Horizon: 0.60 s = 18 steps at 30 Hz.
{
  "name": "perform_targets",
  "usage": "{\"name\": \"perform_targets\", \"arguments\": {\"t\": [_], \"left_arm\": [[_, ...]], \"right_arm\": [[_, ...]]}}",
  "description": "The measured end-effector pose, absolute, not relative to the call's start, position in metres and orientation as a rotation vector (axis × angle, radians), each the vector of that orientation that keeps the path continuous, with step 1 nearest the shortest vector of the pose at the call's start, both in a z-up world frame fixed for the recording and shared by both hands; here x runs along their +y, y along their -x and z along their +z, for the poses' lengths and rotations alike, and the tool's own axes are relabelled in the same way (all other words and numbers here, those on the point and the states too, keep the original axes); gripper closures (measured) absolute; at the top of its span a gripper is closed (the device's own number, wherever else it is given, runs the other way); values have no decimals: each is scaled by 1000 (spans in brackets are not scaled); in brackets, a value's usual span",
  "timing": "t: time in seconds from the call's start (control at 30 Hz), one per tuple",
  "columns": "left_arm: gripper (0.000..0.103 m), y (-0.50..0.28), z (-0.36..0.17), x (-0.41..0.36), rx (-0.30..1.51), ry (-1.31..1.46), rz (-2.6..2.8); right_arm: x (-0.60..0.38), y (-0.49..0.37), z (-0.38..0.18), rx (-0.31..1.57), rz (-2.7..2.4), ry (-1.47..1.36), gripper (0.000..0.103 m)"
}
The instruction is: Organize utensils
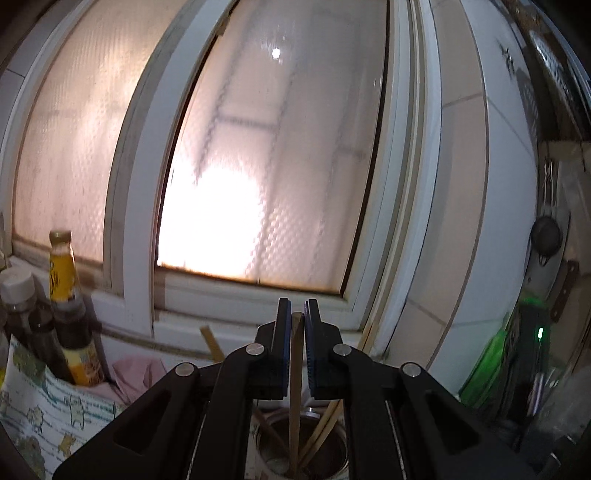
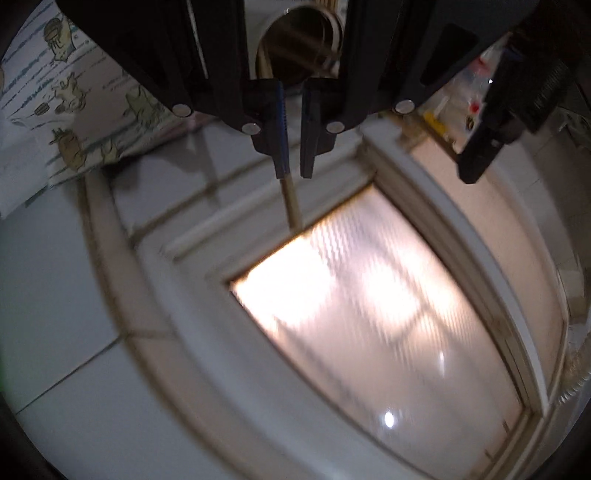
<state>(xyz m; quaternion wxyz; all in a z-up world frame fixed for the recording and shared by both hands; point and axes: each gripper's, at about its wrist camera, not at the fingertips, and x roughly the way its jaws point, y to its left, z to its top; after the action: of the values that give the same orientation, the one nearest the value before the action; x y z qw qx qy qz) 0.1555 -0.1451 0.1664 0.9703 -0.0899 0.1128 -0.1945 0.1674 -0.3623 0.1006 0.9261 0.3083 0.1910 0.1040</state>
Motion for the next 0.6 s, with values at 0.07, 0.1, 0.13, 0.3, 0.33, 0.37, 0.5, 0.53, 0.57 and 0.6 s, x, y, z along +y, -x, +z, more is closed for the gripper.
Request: {"name": "perform_targets", "arguments": {"t": [0.07, 0.1, 0.13, 0.3, 0.33, 0.37, 0.5, 0.53, 0.57, 0.6], "left_arm": [[97, -153, 161, -148, 207, 158, -367], [97, -151, 161, -147, 200, 147, -358], [97, -151, 160, -148, 200, 144, -357], [89, -154, 159, -143, 229, 131, -341], [73, -155, 157, -143, 244, 123, -346], [52, -154, 155, -143, 261, 115, -353], [47, -144, 143, -142, 317, 73, -293], [47, -142, 139, -143, 347, 61, -286], [47, -139, 135, -143, 373, 55, -283], [47, -137, 130, -144, 401, 51, -279]], "right_arm": [[-360, -169, 102, 451, 202, -571, 96], [-358, -168, 104, 458, 205, -557, 96], [-357, -167, 105, 465, 204, -547, 96], [-350, -173, 104, 618, 162, -424, 94], [-349, -175, 105, 633, 163, -400, 92], [-346, -177, 104, 660, 171, -365, 89], [-337, -188, 91, 772, 204, -303, 89], [-332, -190, 88, 801, 198, -279, 89], [-328, -191, 86, 818, 201, -259, 89], [-326, -191, 84, 817, 203, -253, 89]]}}
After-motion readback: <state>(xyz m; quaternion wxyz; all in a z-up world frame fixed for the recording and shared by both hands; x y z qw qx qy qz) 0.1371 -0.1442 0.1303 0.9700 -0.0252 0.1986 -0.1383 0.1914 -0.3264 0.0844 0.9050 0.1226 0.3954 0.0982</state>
